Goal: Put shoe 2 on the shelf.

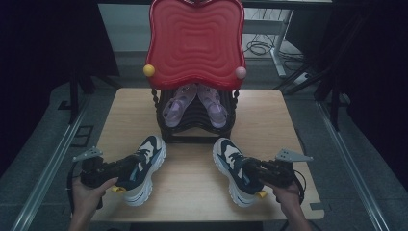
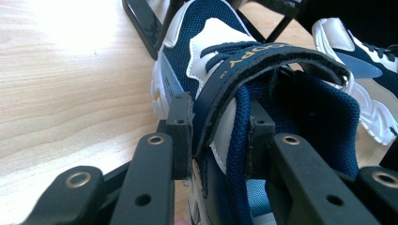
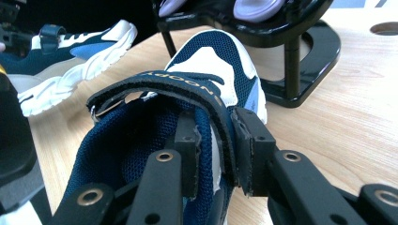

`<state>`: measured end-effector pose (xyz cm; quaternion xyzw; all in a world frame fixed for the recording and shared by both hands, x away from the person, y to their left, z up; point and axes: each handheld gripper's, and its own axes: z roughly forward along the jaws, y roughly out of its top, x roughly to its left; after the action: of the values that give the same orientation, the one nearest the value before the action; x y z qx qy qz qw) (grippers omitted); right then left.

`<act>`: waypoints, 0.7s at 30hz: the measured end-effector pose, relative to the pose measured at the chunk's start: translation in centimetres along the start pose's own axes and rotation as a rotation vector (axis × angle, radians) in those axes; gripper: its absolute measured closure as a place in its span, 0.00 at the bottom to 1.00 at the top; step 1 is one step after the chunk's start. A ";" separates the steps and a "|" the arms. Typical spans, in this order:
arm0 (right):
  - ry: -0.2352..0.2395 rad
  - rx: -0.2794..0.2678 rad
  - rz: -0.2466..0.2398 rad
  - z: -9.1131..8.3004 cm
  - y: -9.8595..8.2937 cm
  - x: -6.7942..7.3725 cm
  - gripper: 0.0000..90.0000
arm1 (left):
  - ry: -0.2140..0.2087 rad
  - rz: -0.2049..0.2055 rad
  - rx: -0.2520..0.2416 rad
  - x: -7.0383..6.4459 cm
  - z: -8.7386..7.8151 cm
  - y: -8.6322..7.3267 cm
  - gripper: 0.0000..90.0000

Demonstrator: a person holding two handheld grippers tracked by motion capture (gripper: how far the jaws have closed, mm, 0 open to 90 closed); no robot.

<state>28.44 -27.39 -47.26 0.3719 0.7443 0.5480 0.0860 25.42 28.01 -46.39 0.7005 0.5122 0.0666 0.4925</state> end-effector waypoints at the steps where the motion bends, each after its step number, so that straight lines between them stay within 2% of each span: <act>1: -0.002 -0.007 0.006 -0.1 0.0 -0.1 0.81 | 0.003 -0.002 -0.006 0.1 -0.1 0.0 0.77; 6: -0.014 -0.050 0.045 -0.8 0.0 -0.3 0.81 | 0.013 -0.017 -0.036 0.4 -0.8 0.3 0.77; 12: -0.019 -0.101 0.099 -1.8 -0.2 -1.3 0.81 | 0.003 -0.040 -0.074 0.9 -1.3 0.8 0.77; 21: -0.029 -0.171 0.144 -2.9 0.3 -1.9 0.81 | -0.001 -0.036 -0.111 0.8 -1.9 2.0 0.78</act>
<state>28.42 -30.76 -46.44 0.4238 0.6649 0.6087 0.0884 25.96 29.88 -44.21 0.6629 0.5199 0.0854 0.5319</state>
